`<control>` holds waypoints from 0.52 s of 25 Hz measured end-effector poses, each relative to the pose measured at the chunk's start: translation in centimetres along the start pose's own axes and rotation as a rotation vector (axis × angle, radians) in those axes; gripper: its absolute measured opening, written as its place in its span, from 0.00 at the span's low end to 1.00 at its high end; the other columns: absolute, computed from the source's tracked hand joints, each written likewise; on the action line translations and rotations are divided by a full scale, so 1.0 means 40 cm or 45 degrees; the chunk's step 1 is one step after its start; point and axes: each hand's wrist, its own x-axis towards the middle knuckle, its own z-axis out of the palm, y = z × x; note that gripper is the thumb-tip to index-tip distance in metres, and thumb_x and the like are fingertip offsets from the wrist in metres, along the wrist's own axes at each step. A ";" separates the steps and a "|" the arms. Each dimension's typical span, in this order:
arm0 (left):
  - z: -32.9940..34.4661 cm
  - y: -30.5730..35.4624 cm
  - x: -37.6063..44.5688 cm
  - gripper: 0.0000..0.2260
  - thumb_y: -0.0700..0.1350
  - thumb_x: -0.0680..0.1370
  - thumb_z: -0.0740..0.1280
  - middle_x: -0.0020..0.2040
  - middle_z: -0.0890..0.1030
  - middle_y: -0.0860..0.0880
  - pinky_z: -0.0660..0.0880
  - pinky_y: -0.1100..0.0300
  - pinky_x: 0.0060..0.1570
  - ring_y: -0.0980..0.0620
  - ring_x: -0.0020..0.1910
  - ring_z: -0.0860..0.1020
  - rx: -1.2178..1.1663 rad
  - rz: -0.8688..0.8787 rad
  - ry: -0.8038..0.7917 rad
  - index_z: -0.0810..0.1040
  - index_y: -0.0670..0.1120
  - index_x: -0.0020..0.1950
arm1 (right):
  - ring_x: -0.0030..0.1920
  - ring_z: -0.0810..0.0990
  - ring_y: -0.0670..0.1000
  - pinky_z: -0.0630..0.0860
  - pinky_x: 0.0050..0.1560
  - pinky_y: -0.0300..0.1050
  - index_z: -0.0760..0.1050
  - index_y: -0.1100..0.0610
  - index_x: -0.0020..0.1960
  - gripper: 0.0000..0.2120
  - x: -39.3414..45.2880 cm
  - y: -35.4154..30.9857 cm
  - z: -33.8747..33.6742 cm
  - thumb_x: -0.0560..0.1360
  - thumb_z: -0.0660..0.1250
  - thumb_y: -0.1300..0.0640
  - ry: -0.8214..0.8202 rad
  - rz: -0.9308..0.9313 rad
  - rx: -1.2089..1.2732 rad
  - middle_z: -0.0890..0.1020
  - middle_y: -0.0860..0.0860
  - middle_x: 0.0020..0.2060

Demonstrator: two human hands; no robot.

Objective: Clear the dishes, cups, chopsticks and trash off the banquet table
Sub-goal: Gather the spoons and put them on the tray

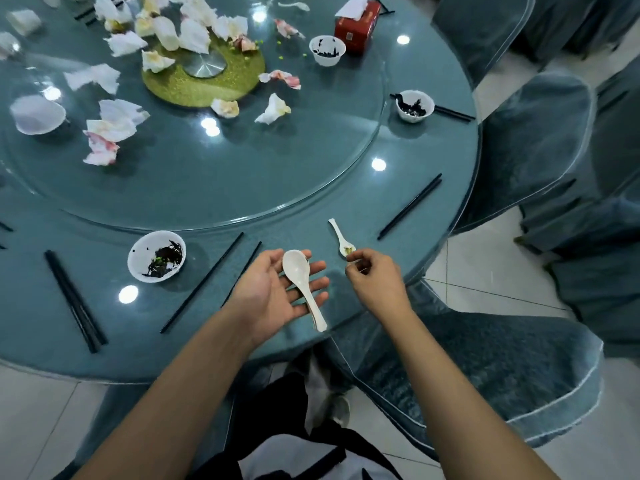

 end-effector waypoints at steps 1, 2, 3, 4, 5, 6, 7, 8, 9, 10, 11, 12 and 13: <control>0.000 0.012 0.014 0.20 0.50 0.82 0.55 0.58 0.84 0.37 0.83 0.45 0.46 0.39 0.49 0.84 0.011 -0.008 -0.008 0.78 0.40 0.64 | 0.43 0.81 0.50 0.78 0.48 0.45 0.81 0.50 0.56 0.10 0.022 -0.004 0.010 0.75 0.68 0.55 -0.005 0.023 -0.021 0.81 0.44 0.37; -0.001 0.022 0.026 0.19 0.50 0.82 0.55 0.58 0.84 0.37 0.83 0.45 0.46 0.39 0.49 0.84 0.016 -0.014 -0.015 0.78 0.40 0.63 | 0.45 0.82 0.52 0.78 0.50 0.46 0.81 0.50 0.58 0.12 0.043 -0.008 0.020 0.76 0.68 0.55 -0.018 0.042 -0.042 0.81 0.44 0.37; -0.004 0.032 0.038 0.19 0.50 0.82 0.55 0.58 0.84 0.37 0.83 0.45 0.46 0.39 0.49 0.83 0.019 -0.024 -0.019 0.79 0.40 0.63 | 0.48 0.82 0.54 0.78 0.52 0.47 0.80 0.51 0.61 0.14 0.065 -0.011 0.031 0.76 0.67 0.55 -0.032 0.065 -0.056 0.81 0.45 0.39; -0.007 0.044 0.052 0.19 0.50 0.82 0.55 0.58 0.84 0.38 0.83 0.45 0.47 0.39 0.50 0.83 0.024 -0.037 -0.022 0.78 0.40 0.63 | 0.50 0.82 0.56 0.78 0.53 0.48 0.78 0.52 0.64 0.16 0.089 -0.014 0.043 0.77 0.67 0.55 -0.047 0.091 -0.066 0.82 0.48 0.42; -0.009 0.052 0.062 0.19 0.50 0.83 0.55 0.59 0.83 0.38 0.83 0.45 0.47 0.39 0.50 0.83 0.029 -0.047 -0.023 0.78 0.40 0.63 | 0.52 0.82 0.58 0.78 0.55 0.50 0.77 0.54 0.65 0.17 0.108 -0.016 0.054 0.77 0.66 0.55 -0.065 0.114 -0.080 0.84 0.51 0.45; -0.012 0.062 0.073 0.20 0.50 0.83 0.55 0.59 0.83 0.38 0.83 0.45 0.48 0.39 0.50 0.83 0.033 -0.057 -0.025 0.78 0.40 0.64 | 0.53 0.81 0.59 0.77 0.56 0.51 0.75 0.55 0.66 0.17 0.127 -0.017 0.066 0.77 0.66 0.56 -0.084 0.134 -0.094 0.84 0.54 0.48; -0.014 0.070 0.083 0.20 0.50 0.83 0.55 0.59 0.83 0.38 0.83 0.45 0.49 0.40 0.51 0.83 0.036 -0.065 -0.027 0.78 0.40 0.64 | 0.54 0.81 0.60 0.77 0.56 0.51 0.74 0.57 0.66 0.18 0.144 -0.018 0.077 0.78 0.66 0.56 -0.103 0.151 -0.102 0.84 0.56 0.51; -0.015 0.077 0.091 0.20 0.50 0.83 0.55 0.60 0.83 0.38 0.83 0.45 0.50 0.40 0.51 0.83 0.041 -0.073 -0.026 0.78 0.40 0.64 | 0.54 0.80 0.60 0.76 0.56 0.51 0.73 0.57 0.67 0.18 0.160 -0.020 0.090 0.78 0.66 0.56 -0.124 0.168 -0.106 0.83 0.57 0.52; -0.017 0.085 0.099 0.19 0.50 0.82 0.55 0.60 0.83 0.38 0.83 0.45 0.49 0.40 0.51 0.83 0.041 -0.082 -0.028 0.78 0.41 0.64 | 0.54 0.80 0.60 0.76 0.55 0.51 0.72 0.57 0.67 0.19 0.177 -0.022 0.103 0.77 0.66 0.56 -0.148 0.180 -0.116 0.83 0.58 0.52; -0.020 0.091 0.106 0.19 0.50 0.82 0.55 0.60 0.83 0.38 0.83 0.46 0.49 0.40 0.50 0.83 0.041 -0.089 -0.027 0.78 0.41 0.64 | 0.53 0.80 0.60 0.76 0.55 0.51 0.72 0.57 0.67 0.19 0.192 -0.024 0.115 0.77 0.66 0.56 -0.175 0.184 -0.134 0.82 0.58 0.51; -0.024 0.097 0.114 0.19 0.50 0.82 0.55 0.60 0.83 0.38 0.83 0.46 0.48 0.40 0.50 0.83 0.038 -0.095 -0.023 0.78 0.41 0.64 | 0.53 0.80 0.60 0.76 0.55 0.51 0.71 0.56 0.69 0.21 0.206 -0.026 0.127 0.77 0.66 0.55 -0.206 0.189 -0.153 0.82 0.58 0.51; -0.029 0.103 0.120 0.19 0.49 0.82 0.55 0.60 0.83 0.38 0.83 0.46 0.48 0.40 0.50 0.83 0.032 -0.099 -0.016 0.78 0.41 0.64 | 0.54 0.80 0.59 0.77 0.56 0.51 0.69 0.55 0.72 0.24 0.219 -0.029 0.137 0.77 0.66 0.55 -0.231 0.197 -0.163 0.81 0.58 0.52; -0.035 0.108 0.129 0.19 0.49 0.82 0.55 0.60 0.83 0.38 0.83 0.46 0.48 0.40 0.50 0.83 0.026 -0.106 -0.005 0.78 0.40 0.64 | 0.56 0.80 0.60 0.77 0.59 0.52 0.67 0.54 0.75 0.27 0.234 -0.032 0.148 0.77 0.66 0.54 -0.248 0.208 -0.165 0.81 0.58 0.55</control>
